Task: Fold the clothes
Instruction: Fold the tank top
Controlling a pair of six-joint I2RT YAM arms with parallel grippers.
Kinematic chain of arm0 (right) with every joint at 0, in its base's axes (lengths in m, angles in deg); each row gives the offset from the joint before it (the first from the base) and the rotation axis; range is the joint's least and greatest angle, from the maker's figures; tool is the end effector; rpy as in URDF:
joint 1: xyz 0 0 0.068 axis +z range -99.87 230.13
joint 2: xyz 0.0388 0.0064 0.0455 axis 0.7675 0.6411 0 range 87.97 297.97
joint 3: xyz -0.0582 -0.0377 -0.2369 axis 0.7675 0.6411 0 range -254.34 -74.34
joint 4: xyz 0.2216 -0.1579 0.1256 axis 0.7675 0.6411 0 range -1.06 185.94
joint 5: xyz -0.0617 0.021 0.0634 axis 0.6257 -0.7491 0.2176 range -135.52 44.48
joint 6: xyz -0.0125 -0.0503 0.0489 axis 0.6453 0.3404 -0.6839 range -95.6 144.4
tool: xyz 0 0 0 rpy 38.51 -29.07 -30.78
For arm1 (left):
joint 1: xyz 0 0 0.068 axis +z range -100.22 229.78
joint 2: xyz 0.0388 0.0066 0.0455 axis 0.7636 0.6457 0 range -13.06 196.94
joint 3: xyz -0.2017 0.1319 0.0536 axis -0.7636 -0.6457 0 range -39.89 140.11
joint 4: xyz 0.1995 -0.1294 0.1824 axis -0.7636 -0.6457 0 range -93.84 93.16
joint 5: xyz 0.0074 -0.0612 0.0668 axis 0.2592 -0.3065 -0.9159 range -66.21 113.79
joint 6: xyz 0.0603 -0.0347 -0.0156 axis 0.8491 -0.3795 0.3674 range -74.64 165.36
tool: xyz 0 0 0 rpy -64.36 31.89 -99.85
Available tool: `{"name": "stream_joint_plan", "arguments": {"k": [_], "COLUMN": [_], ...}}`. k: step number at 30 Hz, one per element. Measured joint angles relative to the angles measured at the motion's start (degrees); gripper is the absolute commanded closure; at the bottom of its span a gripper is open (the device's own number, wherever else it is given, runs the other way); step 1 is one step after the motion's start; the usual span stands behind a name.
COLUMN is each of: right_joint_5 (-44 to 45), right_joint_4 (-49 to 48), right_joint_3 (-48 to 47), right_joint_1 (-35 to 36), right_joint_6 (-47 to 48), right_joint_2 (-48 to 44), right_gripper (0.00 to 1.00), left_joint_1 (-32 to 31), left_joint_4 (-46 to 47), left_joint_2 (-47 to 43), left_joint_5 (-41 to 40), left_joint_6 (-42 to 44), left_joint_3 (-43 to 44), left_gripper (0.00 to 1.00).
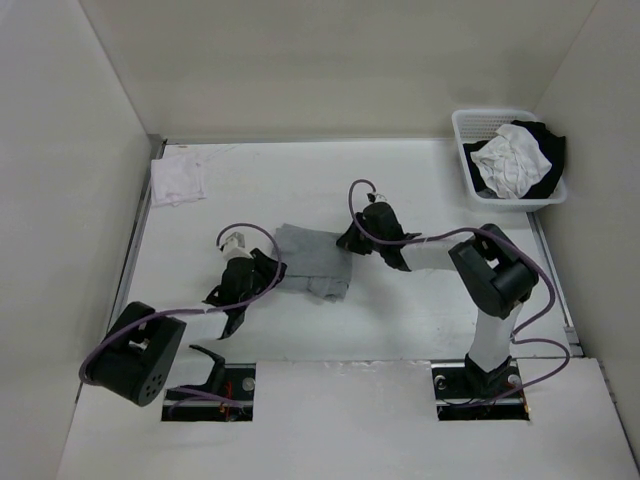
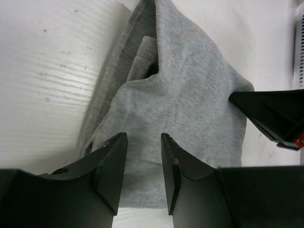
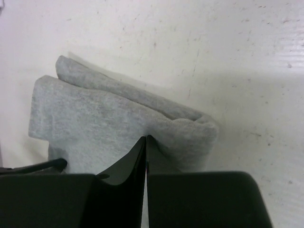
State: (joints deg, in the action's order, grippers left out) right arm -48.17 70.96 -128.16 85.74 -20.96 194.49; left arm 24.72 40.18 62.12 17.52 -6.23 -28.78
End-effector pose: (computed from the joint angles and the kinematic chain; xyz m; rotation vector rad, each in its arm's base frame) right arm 0.3375 0.2450 0.0746 0.1682 2.2999 0.8246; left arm 0.2346 -0.1027 0.0520 -0.5549 2.0443 -0.7128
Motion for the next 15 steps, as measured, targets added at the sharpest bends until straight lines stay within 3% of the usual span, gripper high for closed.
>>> {"name": "stream_joint_plan", "arguments": {"k": [6,10,15], "right_joint_5": [-2.8,-4.0,-4.6], "right_joint_4": [-4.0,-4.1,-3.3], "right_joint_3": [0.9,1.0,1.7], "right_joint_1": [-1.9,-2.0,-1.7], "right_joint_6": [-1.7,-1.3,1.0], "right_joint_2": [0.7,-2.0,-14.2], "right_gripper": [0.88,0.63,0.37], "left_joint_1": [-0.4,-1.3,0.0], "left_joint_4": [-5.1,-13.1,-24.7], "left_joint_2": [-15.9,-28.3,-33.4], "left_joint_5": [-0.2,-2.2,-8.1], "left_joint_6": [-0.2,0.9,5.5], "left_joint_3": [-2.8,0.9,9.0], "left_gripper": [0.60,0.57,0.50]}}
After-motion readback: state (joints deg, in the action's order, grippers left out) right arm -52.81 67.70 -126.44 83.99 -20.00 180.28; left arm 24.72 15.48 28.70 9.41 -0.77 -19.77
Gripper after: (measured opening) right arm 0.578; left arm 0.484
